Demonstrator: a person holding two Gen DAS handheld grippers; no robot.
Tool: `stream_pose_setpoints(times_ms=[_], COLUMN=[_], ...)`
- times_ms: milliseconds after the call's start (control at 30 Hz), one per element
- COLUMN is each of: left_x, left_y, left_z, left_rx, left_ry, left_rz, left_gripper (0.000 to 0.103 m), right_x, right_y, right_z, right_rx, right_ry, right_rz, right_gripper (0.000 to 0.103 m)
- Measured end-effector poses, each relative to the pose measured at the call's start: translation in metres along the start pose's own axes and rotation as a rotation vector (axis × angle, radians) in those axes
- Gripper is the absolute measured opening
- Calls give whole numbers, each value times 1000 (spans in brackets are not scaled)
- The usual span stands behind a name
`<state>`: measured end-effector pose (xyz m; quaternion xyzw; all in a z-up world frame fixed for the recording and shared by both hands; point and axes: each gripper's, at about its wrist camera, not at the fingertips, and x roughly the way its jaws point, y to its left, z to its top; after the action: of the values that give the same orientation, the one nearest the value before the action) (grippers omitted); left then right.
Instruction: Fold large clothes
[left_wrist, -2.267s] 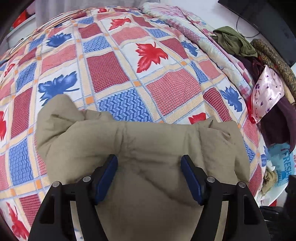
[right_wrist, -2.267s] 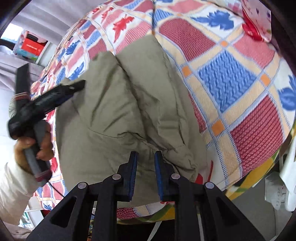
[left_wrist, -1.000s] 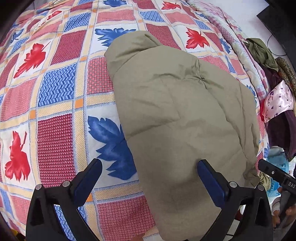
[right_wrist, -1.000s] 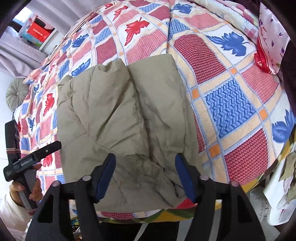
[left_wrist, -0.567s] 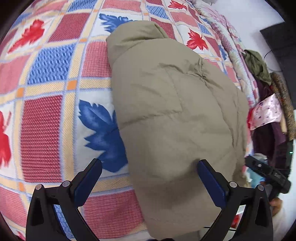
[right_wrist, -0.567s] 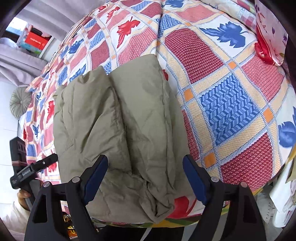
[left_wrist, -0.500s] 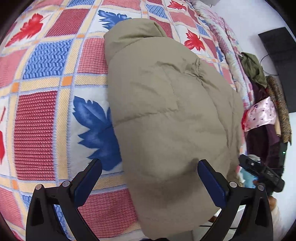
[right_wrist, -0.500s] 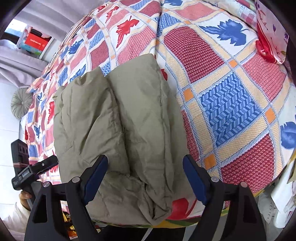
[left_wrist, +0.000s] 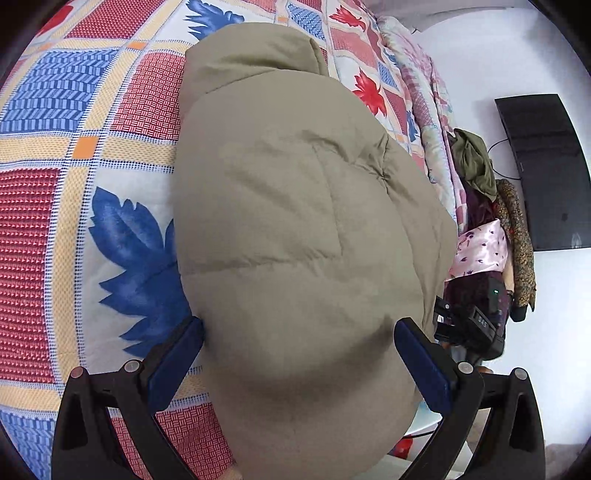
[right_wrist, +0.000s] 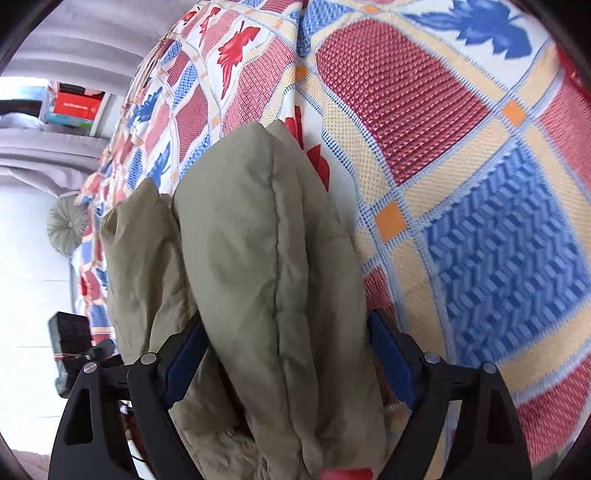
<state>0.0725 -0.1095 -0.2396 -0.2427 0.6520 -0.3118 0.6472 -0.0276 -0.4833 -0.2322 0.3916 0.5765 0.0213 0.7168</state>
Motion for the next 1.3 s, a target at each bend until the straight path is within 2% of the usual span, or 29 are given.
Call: stream_pose_setpoints(times_ms=[133, 300, 333, 367, 400, 467, 600, 733, 900, 1000, 1067, 1133, 1200, 1267, 1300], left_x=[6, 10, 10, 10, 10, 10, 14, 21, 41, 51, 52, 48, 39, 27, 20], left_y=[9, 21, 24, 25, 26, 26, 22, 23, 31, 32, 24, 15, 8, 3, 0], left_z=[5, 13, 13, 14, 14, 14, 16, 20, 24, 24, 24, 23, 20, 20, 20], left_rx=[-8, -52, -59, -62, -64, -61, -51, -36, -53, -83, -61, -41, -18, 9, 23], left_ry=[4, -2, -2, -3, -3, -2, -6, -6, 11, 23, 17, 0, -21, -38, -47], left_rz=[-1, -42, -51, -57, -60, -60, -57, -55, -93, -125, -98, -70, -57, -60, -67], left_gripper=[103, 103, 103, 103, 103, 103, 103, 103, 103, 103, 103, 93, 83, 76, 73], right_x=[18, 18, 17, 17, 16, 16, 32, 52, 73, 80, 80, 82, 83, 77, 73], right_y=[-10, 1, 3, 6, 9, 18, 41, 52, 49, 50, 51, 53, 55, 63, 66], right_z=[9, 12, 13, 13, 14, 16, 20, 28, 33, 32, 31, 30, 29, 26, 23], right_rx=[57, 12, 10, 7, -1, -42, -167, -208, -199, -181, -167, -135, -116, -124, -129], right_ry=[45, 28, 29, 31, 29, 46, 124, 179, 231, 234, 232, 238, 249, 244, 241], right_rz=[149, 273, 297, 319, 339, 325, 185, 115, 112, 118, 111, 102, 99, 125, 137], right_gripper=[88, 88, 93, 103, 103, 103, 103, 103, 103, 103, 103, 102, 95, 72, 68])
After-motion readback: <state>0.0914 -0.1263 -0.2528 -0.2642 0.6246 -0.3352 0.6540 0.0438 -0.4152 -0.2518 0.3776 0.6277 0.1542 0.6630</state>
